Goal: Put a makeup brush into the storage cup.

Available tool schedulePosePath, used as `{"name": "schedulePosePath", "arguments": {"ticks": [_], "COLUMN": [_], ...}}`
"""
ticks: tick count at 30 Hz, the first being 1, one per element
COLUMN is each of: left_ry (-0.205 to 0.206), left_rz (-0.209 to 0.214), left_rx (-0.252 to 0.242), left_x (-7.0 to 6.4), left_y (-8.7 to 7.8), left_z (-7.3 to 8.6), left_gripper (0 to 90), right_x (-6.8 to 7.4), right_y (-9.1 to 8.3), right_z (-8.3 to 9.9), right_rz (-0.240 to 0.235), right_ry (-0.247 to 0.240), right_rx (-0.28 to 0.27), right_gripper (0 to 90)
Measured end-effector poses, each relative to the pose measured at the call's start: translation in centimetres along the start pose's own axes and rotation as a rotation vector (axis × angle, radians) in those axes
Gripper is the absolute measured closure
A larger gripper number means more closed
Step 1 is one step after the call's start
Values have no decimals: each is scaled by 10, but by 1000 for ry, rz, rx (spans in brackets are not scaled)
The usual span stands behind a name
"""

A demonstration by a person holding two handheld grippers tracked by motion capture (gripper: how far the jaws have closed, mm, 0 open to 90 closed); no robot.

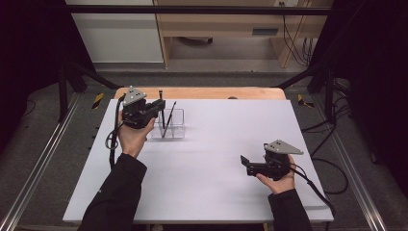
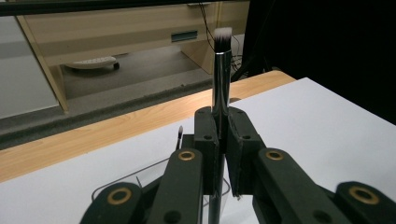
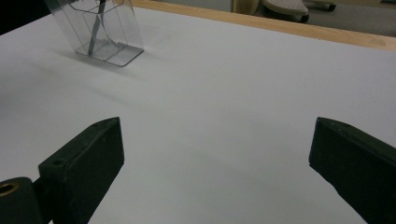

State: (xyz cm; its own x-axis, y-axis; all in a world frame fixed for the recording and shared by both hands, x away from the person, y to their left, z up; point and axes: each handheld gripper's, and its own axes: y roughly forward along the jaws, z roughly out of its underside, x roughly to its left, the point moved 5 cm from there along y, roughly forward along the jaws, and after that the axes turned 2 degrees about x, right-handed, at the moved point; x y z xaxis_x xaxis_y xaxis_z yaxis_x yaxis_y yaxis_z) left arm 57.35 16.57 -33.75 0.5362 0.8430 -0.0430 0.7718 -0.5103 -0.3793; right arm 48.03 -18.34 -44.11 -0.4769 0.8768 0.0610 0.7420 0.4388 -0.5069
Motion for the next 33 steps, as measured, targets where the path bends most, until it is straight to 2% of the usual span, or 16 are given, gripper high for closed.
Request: {"name": "schedulePosePath", "arguments": {"ticks": [6,12,33], "left_ry": [-13,-6,-31], "left_rz": [0,-19,-53], "left_rx": [-2,1,-2], "left_x": [3,6,23], "left_y": [7,15,36], "left_z": [-2,-4,-5], "left_gripper": [833,833,833], "right_x": [0,0,0], "right_y": [0,0,0], "right_z": [0,0,0], "right_rz": [-2,-3,-5], "right_ry": [0,-1,-3], "right_rx": [0,0,3], "right_gripper": [37,35,34]}}
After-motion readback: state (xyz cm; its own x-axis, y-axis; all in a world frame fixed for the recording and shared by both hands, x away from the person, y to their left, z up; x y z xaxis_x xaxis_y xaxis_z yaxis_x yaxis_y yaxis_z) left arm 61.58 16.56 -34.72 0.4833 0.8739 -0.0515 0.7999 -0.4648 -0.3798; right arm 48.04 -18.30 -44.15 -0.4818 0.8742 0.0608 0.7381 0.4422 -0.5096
